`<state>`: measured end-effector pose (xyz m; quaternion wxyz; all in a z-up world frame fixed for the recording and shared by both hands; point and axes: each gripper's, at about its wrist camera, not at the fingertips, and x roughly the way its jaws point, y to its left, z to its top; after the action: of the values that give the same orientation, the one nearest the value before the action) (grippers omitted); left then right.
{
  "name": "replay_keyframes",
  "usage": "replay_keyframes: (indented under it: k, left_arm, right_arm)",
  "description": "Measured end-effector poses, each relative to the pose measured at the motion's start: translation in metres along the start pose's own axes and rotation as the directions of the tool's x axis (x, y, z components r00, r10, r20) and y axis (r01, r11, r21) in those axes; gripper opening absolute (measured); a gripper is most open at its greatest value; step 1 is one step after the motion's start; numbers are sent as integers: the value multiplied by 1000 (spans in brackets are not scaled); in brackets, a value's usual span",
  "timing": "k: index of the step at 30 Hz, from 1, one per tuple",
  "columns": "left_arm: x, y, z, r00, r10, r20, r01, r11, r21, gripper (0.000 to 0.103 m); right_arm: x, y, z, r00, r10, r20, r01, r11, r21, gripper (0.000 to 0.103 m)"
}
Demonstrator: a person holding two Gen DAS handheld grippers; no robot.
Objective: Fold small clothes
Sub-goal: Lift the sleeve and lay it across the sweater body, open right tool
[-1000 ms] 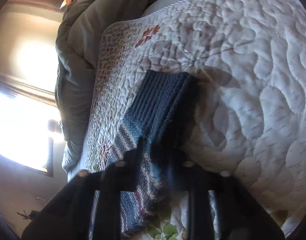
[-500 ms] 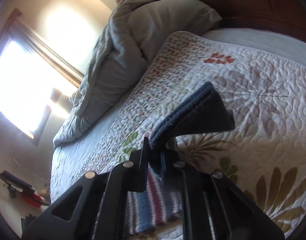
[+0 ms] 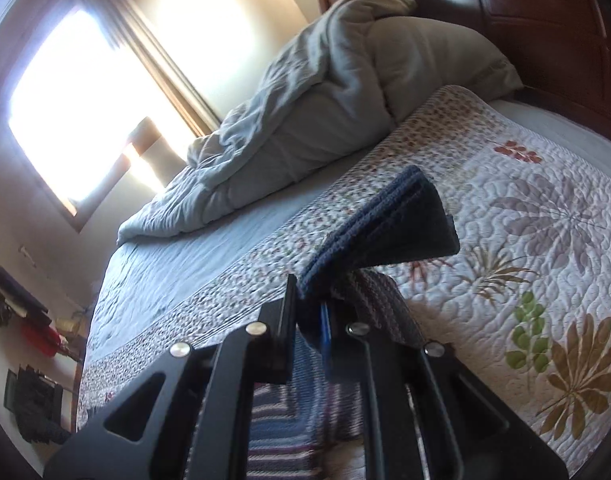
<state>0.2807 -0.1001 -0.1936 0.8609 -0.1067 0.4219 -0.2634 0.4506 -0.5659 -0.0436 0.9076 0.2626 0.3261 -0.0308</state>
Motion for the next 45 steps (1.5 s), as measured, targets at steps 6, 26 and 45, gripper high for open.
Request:
replay_keyframes:
  k: [6,26,45]
  left_arm:
    - [-10,-3,0,1000,0,31,-1,1000,25,99]
    - [-42,24,7,996,-21,92,24,999,-27,99]
    - [-69,60,9,991,-53,125,67,992,-111,99]
  right_arm:
    - [-7,53,-4,1000,11,0,-11,997,-71,9]
    - [43,241,-103,988,-154,-2,128,832,-540,9]
    - [156,355,-326,921,-356,155,219,148,-964,8]
